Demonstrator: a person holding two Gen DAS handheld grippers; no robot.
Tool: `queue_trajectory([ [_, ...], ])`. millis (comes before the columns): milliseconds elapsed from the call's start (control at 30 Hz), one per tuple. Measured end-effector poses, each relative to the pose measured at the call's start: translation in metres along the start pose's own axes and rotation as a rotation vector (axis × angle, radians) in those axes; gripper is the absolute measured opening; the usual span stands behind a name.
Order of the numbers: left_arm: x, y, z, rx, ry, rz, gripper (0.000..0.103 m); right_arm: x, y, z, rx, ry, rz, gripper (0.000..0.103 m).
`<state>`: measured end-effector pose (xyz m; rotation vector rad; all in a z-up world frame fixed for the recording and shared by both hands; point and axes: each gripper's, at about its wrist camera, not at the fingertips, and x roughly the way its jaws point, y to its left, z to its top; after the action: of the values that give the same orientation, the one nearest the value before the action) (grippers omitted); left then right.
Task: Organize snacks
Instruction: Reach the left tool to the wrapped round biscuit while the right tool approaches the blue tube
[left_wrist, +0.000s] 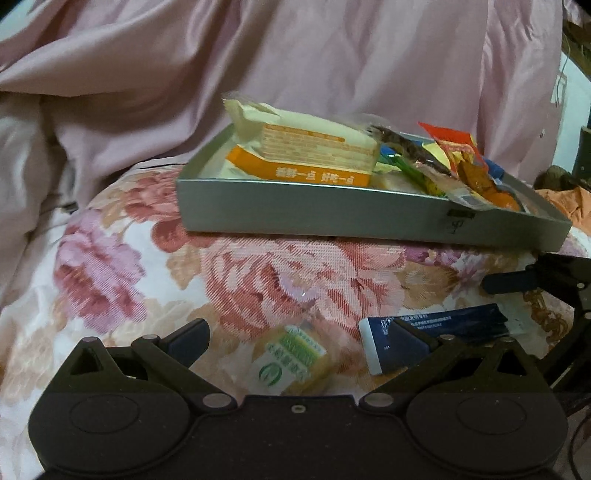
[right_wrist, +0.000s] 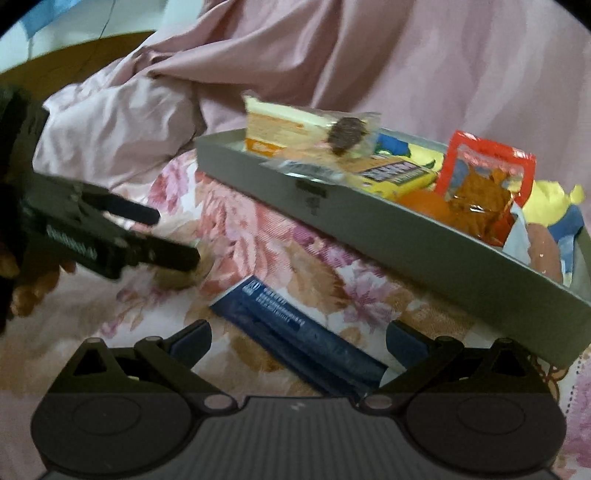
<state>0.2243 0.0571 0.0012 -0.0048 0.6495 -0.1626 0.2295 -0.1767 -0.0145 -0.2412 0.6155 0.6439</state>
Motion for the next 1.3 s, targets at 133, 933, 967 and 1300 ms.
queue_trajectory([
  [133,0.013,0.001,0.003,0.032,0.014,-0.039,0.102,0.011,-0.01,0.001,0.068,0.048,0.044,0.103],
  [933,0.005,-0.003,-0.004,0.026,0.166,-0.127,0.096,0.005,-0.016,-0.002,0.079,0.195,0.207,0.103],
  [967,0.006,-0.003,-0.004,0.036,0.171,-0.103,0.096,0.003,-0.015,-0.002,0.078,0.196,0.218,0.102],
  [1300,0.018,-0.004,-0.006,0.077,0.176,-0.009,0.095,0.012,-0.009,-0.001,0.07,0.123,0.111,0.101],
])
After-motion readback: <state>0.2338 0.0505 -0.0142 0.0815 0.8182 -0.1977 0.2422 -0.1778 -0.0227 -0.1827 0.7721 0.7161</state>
